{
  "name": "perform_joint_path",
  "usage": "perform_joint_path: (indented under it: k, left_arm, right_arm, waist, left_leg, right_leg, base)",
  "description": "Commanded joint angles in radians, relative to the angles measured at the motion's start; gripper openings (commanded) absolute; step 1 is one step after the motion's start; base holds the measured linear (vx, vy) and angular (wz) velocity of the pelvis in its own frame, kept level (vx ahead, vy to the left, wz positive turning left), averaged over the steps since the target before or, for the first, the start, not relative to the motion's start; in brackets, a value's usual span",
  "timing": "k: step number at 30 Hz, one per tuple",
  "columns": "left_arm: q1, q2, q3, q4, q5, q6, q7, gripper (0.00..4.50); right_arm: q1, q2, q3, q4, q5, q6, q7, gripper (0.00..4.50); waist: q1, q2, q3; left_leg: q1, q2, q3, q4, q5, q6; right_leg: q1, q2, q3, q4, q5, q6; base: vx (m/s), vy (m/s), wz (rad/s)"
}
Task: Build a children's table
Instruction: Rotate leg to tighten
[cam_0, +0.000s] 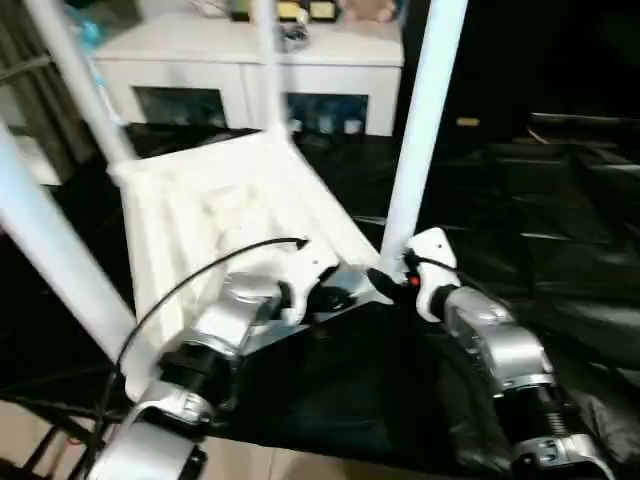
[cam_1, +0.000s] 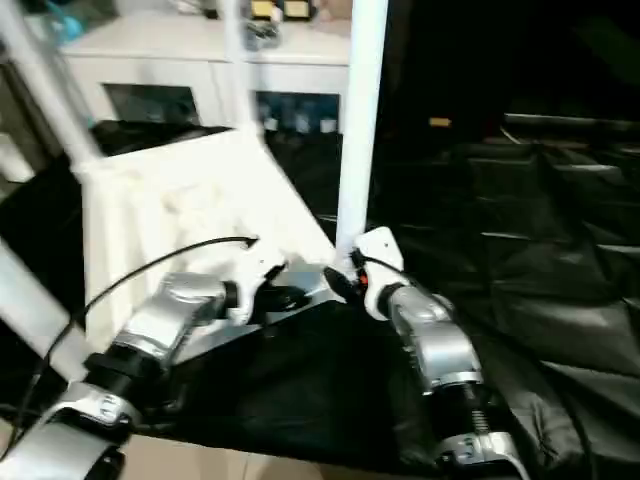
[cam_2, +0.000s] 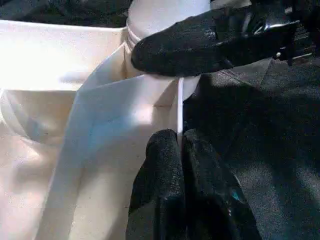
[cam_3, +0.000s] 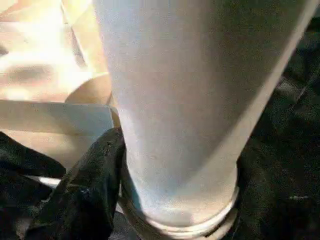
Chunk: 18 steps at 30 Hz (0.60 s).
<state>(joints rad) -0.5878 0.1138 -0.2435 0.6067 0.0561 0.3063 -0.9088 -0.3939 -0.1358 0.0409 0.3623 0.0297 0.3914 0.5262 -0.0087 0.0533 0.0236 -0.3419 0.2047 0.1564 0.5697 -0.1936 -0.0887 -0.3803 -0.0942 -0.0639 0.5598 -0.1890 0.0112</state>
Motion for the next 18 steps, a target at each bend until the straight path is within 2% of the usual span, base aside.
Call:
perform_joint_path:
  k: [1, 2, 3, 4, 6, 7, 8, 9, 11, 12, 13, 14, 15, 16, 18]
  left_arm:
    - [-0.013, -0.045, -0.067, -0.034, -0.024, -0.049, -0.058, 0.00]
    - [-0.009, -0.031, -0.061, -0.039, -0.030, -0.053, -0.070, 0.00]
    - [-0.003, -0.021, -0.056, -0.046, -0.038, -0.067, -0.087, 0.00]
    - [0.001, -0.013, -0.053, -0.051, -0.044, -0.078, -0.099, 0.00]
    - [0.014, 0.017, -0.052, -0.058, -0.046, -0.094, -0.126, 0.00]
    - [0.021, 0.035, -0.054, -0.063, -0.048, -0.102, -0.149, 0.00]
    - [0.026, 0.047, -0.056, -0.067, -0.050, -0.109, -0.166, 0.00]
    - [0.031, 0.057, -0.058, -0.075, -0.051, -0.108, -0.183, 0.00]
    - [0.050, 0.100, -0.073, -0.111, -0.053, -0.127, -0.256, 0.00]
    - [0.051, 0.104, -0.073, -0.114, -0.053, -0.129, -0.261, 0.00]
    - [0.055, 0.127, -0.070, -0.127, -0.053, -0.143, -0.282, 0.00]
    - [0.056, 0.136, -0.066, -0.129, -0.053, -0.150, -0.286, 0.00]
    - [0.058, 0.144, -0.065, -0.132, -0.055, -0.152, -0.292, 0.00]
    - [0.058, 0.145, -0.065, -0.133, -0.056, -0.152, -0.295, 0.00]
    - [0.071, 0.167, -0.076, -0.147, -0.058, -0.149, -0.327, 0.00]
  right_arm:
    - [0.020, 0.048, 0.114, -0.017, 0.073, 0.041, 0.164, 3.62]
    - [0.024, 0.019, 0.129, -0.039, 0.080, 0.049, 0.211, 3.76]
    - [0.027, -0.004, 0.144, -0.056, 0.082, 0.045, 0.247, 3.86]
    - [0.029, -0.019, 0.154, -0.067, 0.082, 0.042, 0.272, 3.86]
    - [0.029, -0.069, 0.179, -0.090, 0.083, 0.023, 0.353, 3.96]
    - [0.026, -0.098, 0.191, -0.099, 0.085, 0.016, 0.403, 3.96]
    - [0.024, -0.118, 0.199, -0.105, 0.087, 0.012, 0.437, 3.96]
    - [0.024, -0.137, 0.205, -0.112, 0.089, 0.012, 0.465, 3.96]
    - [0.020, -0.196, 0.219, -0.127, 0.094, 0.010, 0.549, 3.96]
    - [0.019, -0.201, 0.219, -0.127, 0.094, 0.009, 0.555, 3.96]
    - [0.011, -0.232, 0.221, -0.118, 0.090, -0.005, 0.600, 3.96]
    - [0.007, -0.244, 0.221, -0.113, 0.085, -0.013, 0.618, 3.96]
    - [0.004, -0.253, 0.222, -0.106, 0.079, -0.021, 0.630, 3.96]
    - [0.003, -0.254, 0.222, -0.104, 0.078, -0.022, 0.631, 3.96]
    - [-0.004, -0.267, 0.226, -0.088, 0.071, -0.037, 0.645, 3.96]
  waist:
    - [0.000, -0.004, -0.036]
    - [0.001, -0.004, -0.039]
    - [0.002, -0.004, -0.041]
    - [0.006, -0.004, -0.043]
    - [0.008, -0.009, -0.046]
    - [0.013, -0.014, -0.052]
    - [0.018, -0.009, -0.052]
    - [0.019, -0.019, -0.052]
    - [0.032, -0.027, -0.050]
    - [0.035, -0.024, -0.050]
    - [0.041, -0.030, -0.050]
    - [0.048, -0.024, -0.053]
    - [0.050, -0.029, -0.053]
    - [0.051, -0.028, -0.052]
    - [0.055, -0.030, -0.048]
  left_leg:
    - [-0.006, 0.009, 0.000, -0.083, -0.386, 0.026]
    - [-0.011, 0.011, 0.002, -0.082, -0.348, 0.033]
    - [-0.011, 0.011, 0.004, -0.079, -0.328, 0.040]
    - [-0.007, 0.014, 0.009, -0.075, -0.303, 0.054]
    - [-0.013, 0.014, 0.013, -0.070, -0.256, 0.066]
    - [-0.017, 0.014, 0.014, -0.065, -0.197, 0.083]
    - [-0.016, 0.014, 0.017, -0.061, -0.159, 0.102]
    - [-0.017, 0.014, 0.019, -0.060, -0.143, 0.110]
    - [-0.019, 0.016, 0.022, -0.057, -0.119, 0.124]
    - [-0.019, 0.018, 0.021, -0.056, -0.115, 0.125]
    - [-0.019, 0.019, 0.023, -0.054, -0.110, 0.128]
    - [-0.016, 0.021, 0.023, -0.053, -0.099, 0.127]
    - [-0.015, 0.021, 0.025, -0.051, -0.091, 0.129]
    - [-0.016, 0.021, 0.024, -0.050, -0.085, 0.129]
    - [-0.015, 0.021, 0.025, -0.054, -0.114, 0.118]
  right_leg:
    - [0.027, -0.032, 0.024, -0.077, -0.363, -0.165]
    - [0.033, -0.031, 0.025, -0.069, -0.295, -0.187]
    - [0.036, -0.031, 0.025, -0.066, -0.265, -0.196]
    - [0.032, -0.031, 0.027, -0.063, -0.224, -0.219]
    - [0.038, -0.035, 0.027, -0.057, -0.184, -0.240]
    - [0.045, -0.034, 0.026, -0.049, -0.123, -0.249]
    - [0.043, -0.036, 0.028, -0.043, -0.078, -0.264]
    - [0.044, -0.035, 0.027, -0.042, -0.062, -0.269]
    - [0.045, -0.036, 0.028, -0.035, -0.059, -0.278]
    - [0.045, -0.036, 0.028, -0.031, -0.057, -0.278]
    - [0.041, -0.036, 0.029, -0.030, -0.060, -0.276]
    - [0.040, -0.037, 0.030, -0.025, -0.049, -0.279]
    - [0.038, -0.036, 0.031, -0.024, -0.035, -0.282]
    - [0.038, -0.035, 0.031, -0.020, -0.023, -0.287]
    - [0.037, -0.036, 0.030, -0.023, -0.061, -0.284]
  base:
    - [0.000, 0.000, 0.00]
    - [0.000, 0.000, 0.00]
    - [0.000, 0.000, 0.00]
    - [0.000, 0.000, 0.00]
    - [0.056, -0.018, 0.06]
    - [0.058, -0.022, 0.03]
    - [0.053, -0.026, 0.02]
    - [0.000, 0.000, 0.00]
    - [0.000, 0.000, 0.00]
    - [0.000, 0.000, 0.00]
    - [0.000, 0.000, 0.00]
    - [0.000, 0.000, 0.00]
    - [0.000, 0.000, 0.00]
    - [0.000, 0.000, 0.00]
    - [0.000, 0.000, 0.00]
